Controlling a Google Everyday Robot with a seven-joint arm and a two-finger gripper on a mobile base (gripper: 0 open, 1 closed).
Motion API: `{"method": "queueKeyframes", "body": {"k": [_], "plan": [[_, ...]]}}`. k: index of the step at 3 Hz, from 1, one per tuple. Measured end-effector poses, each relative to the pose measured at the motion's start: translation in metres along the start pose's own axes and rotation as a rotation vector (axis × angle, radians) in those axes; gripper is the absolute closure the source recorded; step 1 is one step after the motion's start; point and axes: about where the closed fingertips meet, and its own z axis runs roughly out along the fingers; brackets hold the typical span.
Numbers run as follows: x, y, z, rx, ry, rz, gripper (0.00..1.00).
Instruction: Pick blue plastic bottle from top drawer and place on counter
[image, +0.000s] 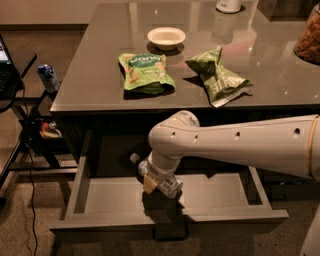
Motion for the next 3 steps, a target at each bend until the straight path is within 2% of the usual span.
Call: {"method": "queueKeyframes", "body": {"k": [2,3], "plan": [[-0.0001,0.0001,-0.0005,0.0,0.0,0.0,0.89],[-0.0007,0.0003,-0.0036,0.0,0.0,0.0,1.0]]}}
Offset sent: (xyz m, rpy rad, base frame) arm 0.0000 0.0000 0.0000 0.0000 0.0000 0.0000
